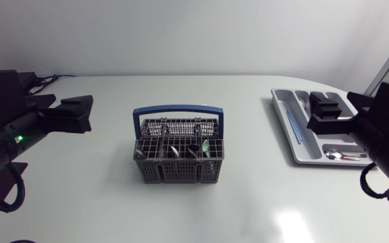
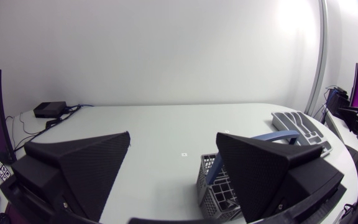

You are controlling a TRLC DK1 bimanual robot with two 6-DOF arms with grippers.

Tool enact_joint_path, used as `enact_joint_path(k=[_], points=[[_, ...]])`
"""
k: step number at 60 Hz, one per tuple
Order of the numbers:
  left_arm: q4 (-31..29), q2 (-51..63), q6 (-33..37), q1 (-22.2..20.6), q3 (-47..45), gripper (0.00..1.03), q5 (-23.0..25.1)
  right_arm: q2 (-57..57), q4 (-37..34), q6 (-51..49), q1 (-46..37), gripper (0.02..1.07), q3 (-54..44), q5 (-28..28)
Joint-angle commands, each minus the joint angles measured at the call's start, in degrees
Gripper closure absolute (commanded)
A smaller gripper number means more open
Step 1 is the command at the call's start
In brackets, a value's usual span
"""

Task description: Unload the cutlery basket into the drawer organizer.

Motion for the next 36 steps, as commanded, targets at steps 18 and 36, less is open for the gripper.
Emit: enact_joint_path(k=[18, 36], points=[[-14.01, 14.68, -8.79, -4.17, 14.24, 0.05, 2.06, 7.95, -6.79, 4.91, 5.16, 0.1, 7.88, 4.67], [-26.58, 24.26, -13.27, -3.9, 24.7, 0.05, 10.32, 14.02, -16.98, 10.36, 7.97, 0.07, 14.56, 8.19]])
